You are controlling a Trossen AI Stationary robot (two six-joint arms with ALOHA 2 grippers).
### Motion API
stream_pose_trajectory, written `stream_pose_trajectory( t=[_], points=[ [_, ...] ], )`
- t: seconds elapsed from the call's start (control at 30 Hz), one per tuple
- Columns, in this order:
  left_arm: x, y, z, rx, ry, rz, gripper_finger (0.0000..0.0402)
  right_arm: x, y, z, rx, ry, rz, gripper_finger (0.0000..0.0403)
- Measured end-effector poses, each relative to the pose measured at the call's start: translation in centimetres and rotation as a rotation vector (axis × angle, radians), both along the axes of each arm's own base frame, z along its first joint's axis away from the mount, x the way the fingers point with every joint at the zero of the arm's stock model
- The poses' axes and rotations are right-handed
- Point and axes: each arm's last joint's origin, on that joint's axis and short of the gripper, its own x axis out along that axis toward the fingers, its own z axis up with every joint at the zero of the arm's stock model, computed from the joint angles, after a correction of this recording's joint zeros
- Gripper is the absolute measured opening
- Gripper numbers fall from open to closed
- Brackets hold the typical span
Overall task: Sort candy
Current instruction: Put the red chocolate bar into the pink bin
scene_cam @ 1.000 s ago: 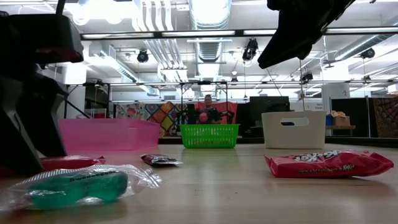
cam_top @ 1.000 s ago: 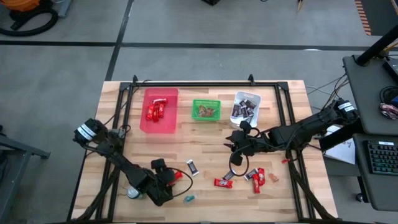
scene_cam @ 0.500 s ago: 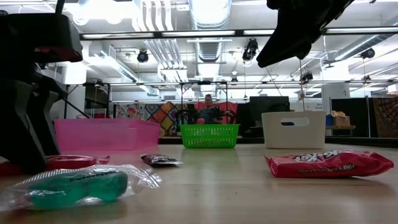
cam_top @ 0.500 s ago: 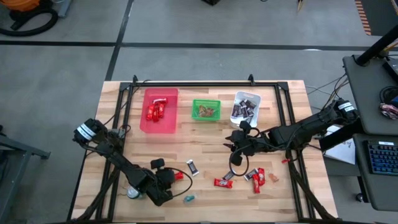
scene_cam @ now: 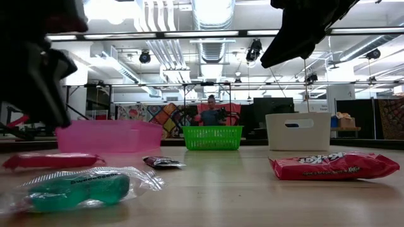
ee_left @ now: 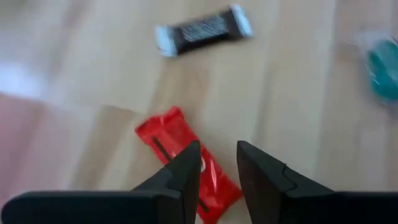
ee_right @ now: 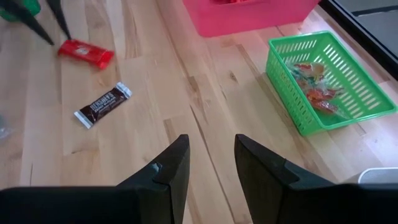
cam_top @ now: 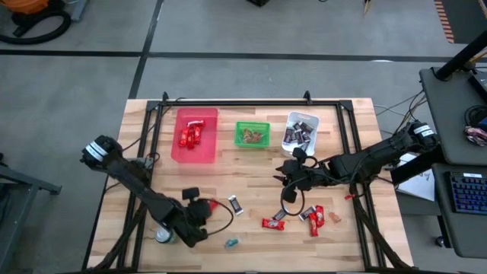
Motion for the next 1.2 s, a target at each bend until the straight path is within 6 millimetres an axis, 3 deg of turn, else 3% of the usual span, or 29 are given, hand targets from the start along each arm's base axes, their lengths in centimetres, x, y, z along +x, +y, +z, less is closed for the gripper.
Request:
stream_pose_trajectory(
  t=[0.3,0.43,0.63,0.93,1.2],
  points=[
    [-0.4,5.4,5.2,0.033,-0.059,0.108,0.0074,0.0,0.0,0.0,-0.003,-0.001,0.003,0.0121],
    [-0.5,6.1,6.0,-0.024,-0.080,0.152,0.0075,0.0,0.0,0.0,-0.003,-0.002,0.004,0.0121],
    [-0.1,5.1,4.7,-0.084,-0.060,0.198,0.0115,0.0,0.0,0.0,-0.010,0.000,0.010,0.0121],
    [0.4,2.7,0.1,-0.023,0.060,0.207,0.0222,0.0,0.0,0.0,-0.012,0.000,0.012,0.0121],
    [0.8,1.8,-1.6,-0.009,0.091,0.208,0.0244,0.0,0.0,0.0,-0.010,0.000,0.009,0.0121]
  ],
)
